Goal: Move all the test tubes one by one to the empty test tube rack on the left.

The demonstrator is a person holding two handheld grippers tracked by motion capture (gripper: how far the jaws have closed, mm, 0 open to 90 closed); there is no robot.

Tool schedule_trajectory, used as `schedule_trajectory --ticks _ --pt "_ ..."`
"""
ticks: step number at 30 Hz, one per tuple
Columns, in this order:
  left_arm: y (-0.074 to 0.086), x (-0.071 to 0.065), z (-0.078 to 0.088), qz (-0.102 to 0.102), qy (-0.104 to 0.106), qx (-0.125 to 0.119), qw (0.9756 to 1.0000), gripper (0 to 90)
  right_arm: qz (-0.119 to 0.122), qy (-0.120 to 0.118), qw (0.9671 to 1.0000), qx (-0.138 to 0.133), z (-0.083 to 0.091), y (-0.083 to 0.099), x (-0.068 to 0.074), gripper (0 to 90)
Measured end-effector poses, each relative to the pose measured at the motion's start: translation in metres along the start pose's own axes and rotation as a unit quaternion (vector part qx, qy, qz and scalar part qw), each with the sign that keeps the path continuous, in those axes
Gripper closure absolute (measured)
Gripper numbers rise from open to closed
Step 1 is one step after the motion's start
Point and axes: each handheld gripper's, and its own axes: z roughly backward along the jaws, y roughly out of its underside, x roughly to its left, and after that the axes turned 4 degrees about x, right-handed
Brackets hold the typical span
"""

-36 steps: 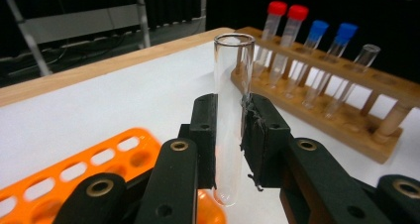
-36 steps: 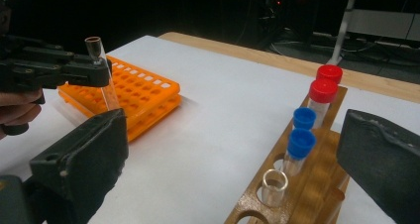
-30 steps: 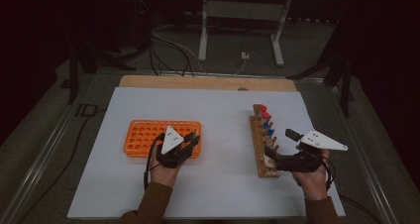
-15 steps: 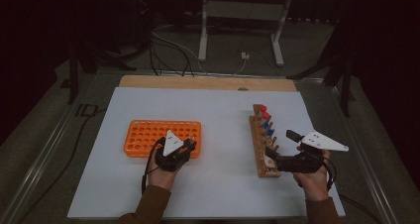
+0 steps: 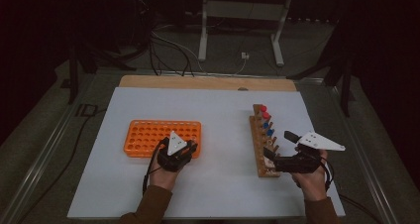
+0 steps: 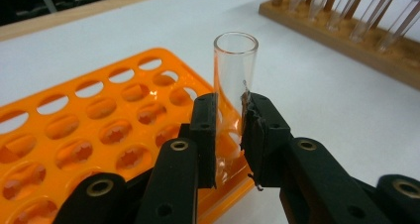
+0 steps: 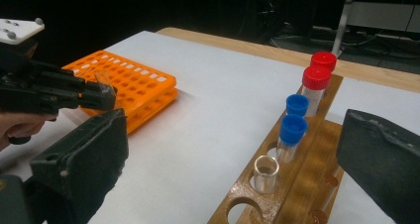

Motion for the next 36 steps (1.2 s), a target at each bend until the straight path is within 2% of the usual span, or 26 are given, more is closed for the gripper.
schedule_trajectory --ticks 1,6,12,17,20,22,25,26,33,36 --pt "0.001 -0.001 -0.002 -0.002 -0.001 0.006 1.0 76.1 0.0 -0.001 1.0 0.001 0.0 0.0 0.0 0.0" --pt "0.001 -0.001 -0.001 0.0 0.002 0.007 1.0 74.8 -0.001 0.001 1.0 0.001 0.0 0.0 -0.001 0.0" --pt "0.0 0.003 0.008 0.03 0.013 -0.023 0.9992 47.5 0.004 0.011 0.9998 0.014 -0.001 0.001 -0.003 3.9" --pt "-0.005 0.003 0.017 0.03 0.019 -0.042 0.9985 27.6 0.004 0.018 0.9995 0.027 -0.006 0.005 -0.004 8.8" --pt "-0.008 0.002 0.021 0.033 0.02 -0.054 0.9978 18.4 0.004 0.019 0.9992 0.035 -0.009 0.007 -0.006 17.4" --pt "-0.01 0.002 0.024 0.037 0.019 -0.06 0.9973 16.1 0.008 0.012 0.999 0.042 -0.012 0.01 -0.007 27.2" --pt "-0.012 0.003 0.027 0.042 0.015 -0.06 0.9972 3.6 0.014 0.014 0.9985 0.05 -0.015 0.014 -0.009 35.6" --pt "-0.013 0.003 0.031 0.045 0.012 -0.069 0.9965 1.0 0.013 0.017 0.9984 0.053 -0.017 0.015 -0.01 38.4" --pt "-0.015 0.007 0.037 0.061 0.019 -0.085 0.9943 0.5 0.014 0.025 0.997 0.072 -0.025 0.022 -0.014 60.0" --pt "-0.015 0.009 0.038 0.068 0.022 -0.089 0.9935 0.5 0.018 0.03 0.9966 0.075 -0.028 0.022 -0.013 63.1"
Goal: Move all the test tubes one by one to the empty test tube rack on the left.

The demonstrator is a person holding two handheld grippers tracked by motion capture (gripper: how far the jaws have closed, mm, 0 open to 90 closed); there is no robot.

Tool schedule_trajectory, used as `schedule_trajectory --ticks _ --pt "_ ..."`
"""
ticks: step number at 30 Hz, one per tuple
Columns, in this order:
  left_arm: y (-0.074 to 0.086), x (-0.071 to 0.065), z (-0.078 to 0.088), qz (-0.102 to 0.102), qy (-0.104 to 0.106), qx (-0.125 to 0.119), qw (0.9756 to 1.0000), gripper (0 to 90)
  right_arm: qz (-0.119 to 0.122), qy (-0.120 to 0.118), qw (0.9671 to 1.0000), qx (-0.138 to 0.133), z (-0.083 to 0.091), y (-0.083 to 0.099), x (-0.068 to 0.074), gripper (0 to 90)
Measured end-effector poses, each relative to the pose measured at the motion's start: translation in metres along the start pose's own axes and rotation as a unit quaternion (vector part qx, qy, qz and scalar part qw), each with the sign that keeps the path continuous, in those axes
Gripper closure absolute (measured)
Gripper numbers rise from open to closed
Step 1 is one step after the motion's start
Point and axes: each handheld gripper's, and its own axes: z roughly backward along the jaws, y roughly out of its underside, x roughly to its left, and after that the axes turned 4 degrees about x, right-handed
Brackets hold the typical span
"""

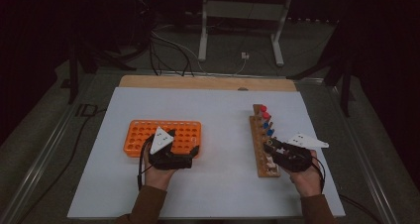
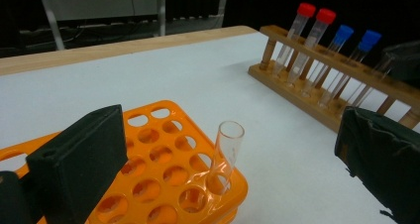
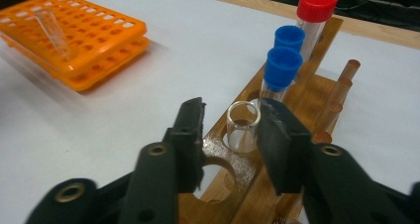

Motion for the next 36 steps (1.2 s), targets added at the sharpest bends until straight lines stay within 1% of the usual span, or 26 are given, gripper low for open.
schedule_trajectory --ticks 1,3,4,5,10,17,21,27,31,36 --pt "0.0 0.001 0.0 0.003 -0.001 0.0 1.0 0.7 0.004 0.006 1.0 0.003 -0.003 0.0 0.002 67.3" --pt "0.0 0.001 0.001 0.002 -0.003 0.0 1.0 1.2 0.005 0.01 0.9999 0.004 -0.004 -0.001 0.002 69.0" --pt "0.0 0.002 0.0 0.004 -0.001 0.001 1.0 1.3 0.013 0.021 0.9997 0.007 -0.007 -0.001 0.004 71.6" --pt "0.0 0.002 0.0 0.005 0.002 0.002 1.0 2.1 0.016 0.025 0.9995 0.008 -0.008 -0.001 0.004 71.8" --pt "0.0 0.003 0.0 0.005 0.004 0.002 1.0 3.2 0.014 0.03 0.9994 0.005 -0.012 -0.002 0.005 71.0" --pt "0.0 0.003 -0.001 0.011 0.007 0.003 0.9999 1.8 0.011 0.039 0.9992 -0.001 -0.016 -0.002 0.006 75.4" --pt "-0.001 0.001 -0.002 0.011 0.01 0.005 0.9999 1.8 0.012 0.041 0.9991 0.0 -0.014 -0.004 0.006 75.7" --pt "-0.001 0.0 -0.004 0.005 0.012 0.011 0.9999 1.9 0.004 0.042 0.9991 -0.001 -0.007 -0.011 0.006 75.8" --pt "-0.001 -0.001 -0.005 0.004 0.014 0.012 0.9998 1.9 0.002 0.043 0.9991 -0.008 -0.001 -0.016 0.005 75.8" --pt "-0.001 -0.003 -0.006 0.002 0.013 0.013 0.9998 2.2 -0.006 0.035 0.9991 -0.024 0.008 -0.023 0.005 75.8"
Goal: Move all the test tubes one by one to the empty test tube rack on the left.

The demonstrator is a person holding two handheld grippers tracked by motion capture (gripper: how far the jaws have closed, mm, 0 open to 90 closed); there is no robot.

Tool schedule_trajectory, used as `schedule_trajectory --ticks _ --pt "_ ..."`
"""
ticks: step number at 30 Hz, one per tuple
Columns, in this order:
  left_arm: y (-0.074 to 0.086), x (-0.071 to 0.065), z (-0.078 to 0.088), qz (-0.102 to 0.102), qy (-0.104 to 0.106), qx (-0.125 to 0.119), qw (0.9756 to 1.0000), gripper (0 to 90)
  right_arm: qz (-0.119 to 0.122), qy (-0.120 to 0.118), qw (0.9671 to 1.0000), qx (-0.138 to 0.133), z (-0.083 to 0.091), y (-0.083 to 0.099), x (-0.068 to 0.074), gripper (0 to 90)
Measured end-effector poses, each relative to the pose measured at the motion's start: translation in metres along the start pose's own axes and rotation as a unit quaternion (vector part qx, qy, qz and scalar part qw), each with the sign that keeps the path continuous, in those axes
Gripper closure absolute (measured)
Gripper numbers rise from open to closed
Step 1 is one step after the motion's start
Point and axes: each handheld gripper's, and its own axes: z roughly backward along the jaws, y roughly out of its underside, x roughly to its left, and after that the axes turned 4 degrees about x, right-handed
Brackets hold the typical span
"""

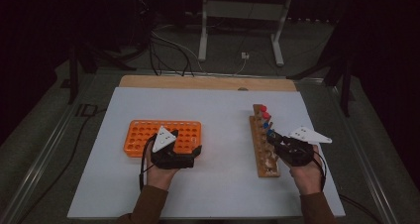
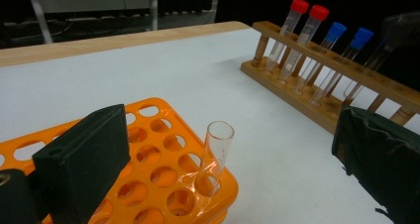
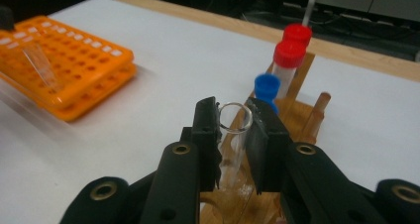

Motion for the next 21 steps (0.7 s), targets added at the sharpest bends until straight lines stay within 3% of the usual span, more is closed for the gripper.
schedule_trajectory --ticks 10,15,21 --pt "-0.002 -0.007 -0.002 -0.016 0.001 0.0 0.9999 3.3 0.004 0.004 0.9996 -0.029 0.013 -0.013 0.004 75.9" --pt "-0.005 -0.016 -0.004 -0.034 0.004 -0.002 0.9994 3.8 0.007 0.009 0.9991 -0.04 0.018 -0.016 0.007 75.9" --pt "-0.008 -0.027 -0.008 -0.047 0.017 0.002 0.9988 4.3 0.008 -0.009 0.9986 -0.051 0.022 -0.023 0.011 75.9"
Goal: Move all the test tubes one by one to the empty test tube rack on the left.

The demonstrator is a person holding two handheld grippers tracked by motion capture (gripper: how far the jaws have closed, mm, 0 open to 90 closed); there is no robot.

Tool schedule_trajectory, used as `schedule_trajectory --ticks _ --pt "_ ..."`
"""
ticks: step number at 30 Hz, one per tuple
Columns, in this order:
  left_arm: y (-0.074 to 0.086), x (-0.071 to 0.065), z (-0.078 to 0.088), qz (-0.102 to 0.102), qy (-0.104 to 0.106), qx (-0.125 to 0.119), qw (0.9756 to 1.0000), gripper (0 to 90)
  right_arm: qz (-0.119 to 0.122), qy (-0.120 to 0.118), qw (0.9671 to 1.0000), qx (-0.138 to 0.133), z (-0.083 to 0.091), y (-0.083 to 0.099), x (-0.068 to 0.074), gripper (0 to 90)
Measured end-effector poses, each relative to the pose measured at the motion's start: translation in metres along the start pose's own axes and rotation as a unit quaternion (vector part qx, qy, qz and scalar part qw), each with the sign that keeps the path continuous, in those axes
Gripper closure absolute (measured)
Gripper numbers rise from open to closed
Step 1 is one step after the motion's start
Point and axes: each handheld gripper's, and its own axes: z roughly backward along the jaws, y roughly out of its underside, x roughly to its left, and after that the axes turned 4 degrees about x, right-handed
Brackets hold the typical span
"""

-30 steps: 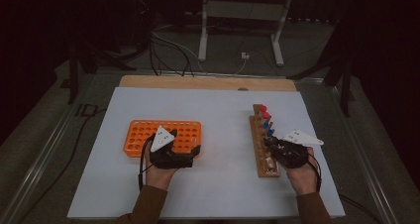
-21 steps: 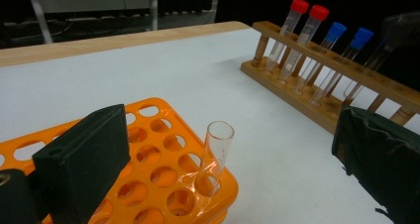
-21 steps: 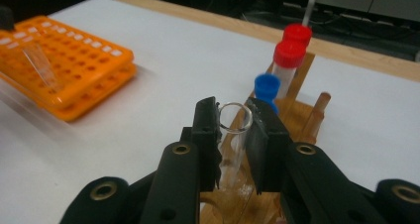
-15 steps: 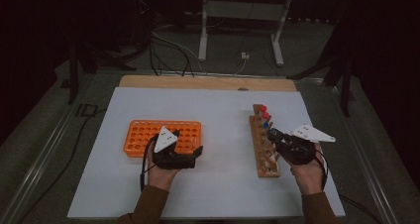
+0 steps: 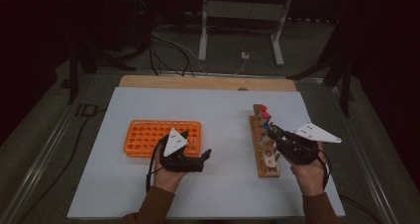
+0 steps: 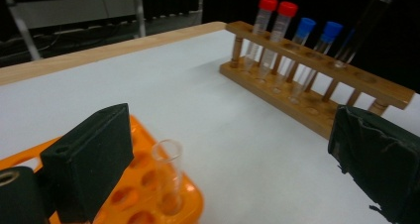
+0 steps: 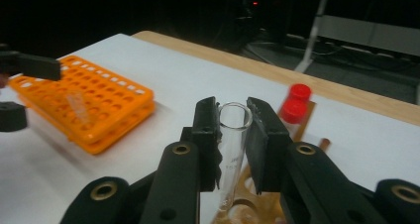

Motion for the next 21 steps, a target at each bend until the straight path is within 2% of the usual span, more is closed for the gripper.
schedule_trajectory --ticks 4,9,14,21 --pt "-0.004 -0.007 -0.004 -0.009 0.008 0.001 0.9999 5.8 0.008 -0.014 0.9999 0.004 -0.002 -0.003 0.004 76.0" --pt "-0.012 -0.02 -0.015 -0.019 0.028 0.0 0.9994 7.5 0.017 -0.039 0.999 0.015 -0.015 -0.006 0.014 75.9" --pt "-0.016 -0.027 -0.022 -0.022 0.039 -0.003 0.999 11.0 0.023 -0.062 0.9975 0.023 -0.026 -0.008 0.024 75.9" --pt "-0.017 -0.037 -0.032 -0.024 0.053 -0.002 0.9983 16.6 0.029 -0.08 0.9959 0.031 -0.032 -0.007 0.036 75.9"
